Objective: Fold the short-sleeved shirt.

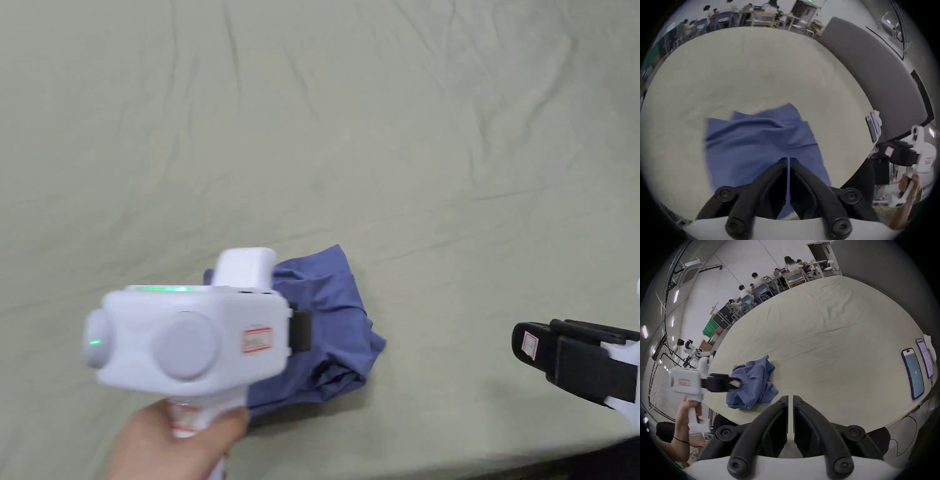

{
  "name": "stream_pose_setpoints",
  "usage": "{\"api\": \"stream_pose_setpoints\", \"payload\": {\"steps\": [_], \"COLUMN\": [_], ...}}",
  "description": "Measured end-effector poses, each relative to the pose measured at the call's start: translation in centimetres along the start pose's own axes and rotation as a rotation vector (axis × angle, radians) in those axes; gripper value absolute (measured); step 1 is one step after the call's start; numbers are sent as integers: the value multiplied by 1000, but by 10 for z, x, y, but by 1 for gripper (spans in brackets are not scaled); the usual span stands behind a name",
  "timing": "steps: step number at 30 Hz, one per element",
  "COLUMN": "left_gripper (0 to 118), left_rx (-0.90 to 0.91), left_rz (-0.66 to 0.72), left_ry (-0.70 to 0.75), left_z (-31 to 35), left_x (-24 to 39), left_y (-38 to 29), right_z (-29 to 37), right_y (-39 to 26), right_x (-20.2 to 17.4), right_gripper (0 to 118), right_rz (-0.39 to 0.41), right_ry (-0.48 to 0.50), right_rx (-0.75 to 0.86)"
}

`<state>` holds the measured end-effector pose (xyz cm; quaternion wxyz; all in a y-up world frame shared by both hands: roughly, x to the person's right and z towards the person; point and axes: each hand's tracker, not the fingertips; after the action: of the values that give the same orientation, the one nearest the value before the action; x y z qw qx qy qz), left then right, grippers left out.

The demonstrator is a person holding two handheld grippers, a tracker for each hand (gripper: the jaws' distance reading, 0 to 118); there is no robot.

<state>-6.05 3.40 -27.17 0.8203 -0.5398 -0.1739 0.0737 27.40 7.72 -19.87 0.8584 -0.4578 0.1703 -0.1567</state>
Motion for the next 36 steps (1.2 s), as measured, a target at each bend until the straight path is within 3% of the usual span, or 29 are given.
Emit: {"api": "stream_pose_setpoints", "payload": {"steps": [2, 4, 5, 8, 13, 17, 20, 22, 26, 27, 28, 29, 30, 32, 33, 36], "left_gripper": [3, 3, 3, 3, 3, 3, 3, 3, 4, 19, 74, 98, 98, 99, 99, 99], "left_rx": [-12, -58, -59, -45, 128, 261, 205, 200, 199, 202, 201, 203, 162, 129, 92, 52], "left_rz": [-90, -223, -257, -174, -193, -227, -150, -63, 119, 180, 253, 340, 447, 550, 577, 434], "left_ry": [18, 129, 96, 6, -24, 134, 282, 280, 174, 75, -70, -219, -388, -609, -589, -425], "left_z": [-45, -84, -92, -91, 3, 99, 117, 121, 113, 105, 93, 80, 61, 34, 22, -10], "left_x": [30, 52, 57, 60, 45, 15, -36, -67, -110, -123, -141, -158, -170, -190, -191, -184], "left_y": [7, 14, 18, 40, 40, 13, -3, -13, -32, -36, -39, -41, -43, -50, -50, -45], "right_z": [0, 0, 1, 4, -1, -24, -58, -94, -182, -203, -214, -211, -204, -204, -199, -203], "right_y": [1, 2, 3, 6, 20, 35, 39, 37, 19, 16, 15, 21, 31, 40, 42, 41], "right_x": [1, 2, 2, 2, -15, -62, -102, -121, -125, -117, -111, -104, -99, -92, -89, -87], "right_gripper": [8, 8, 8, 8, 7, 7, 7, 7, 7, 7, 7, 7, 7, 7, 7, 7], "right_rz": [3, -2, -1, 1, 46, 195, 288, 331, 416, 421, 404, 339, 268, 262, 275, 295], "right_ry": [-10, -28, -32, -41, -21, 19, 80, 87, -16, -48, -38, 16, 71, 82, 70, 85], "right_rx": [-7, -10, -7, -3, 4, -21, -71, -126, -255, -305, -324, -282, -260, -281, -283, -300]}}
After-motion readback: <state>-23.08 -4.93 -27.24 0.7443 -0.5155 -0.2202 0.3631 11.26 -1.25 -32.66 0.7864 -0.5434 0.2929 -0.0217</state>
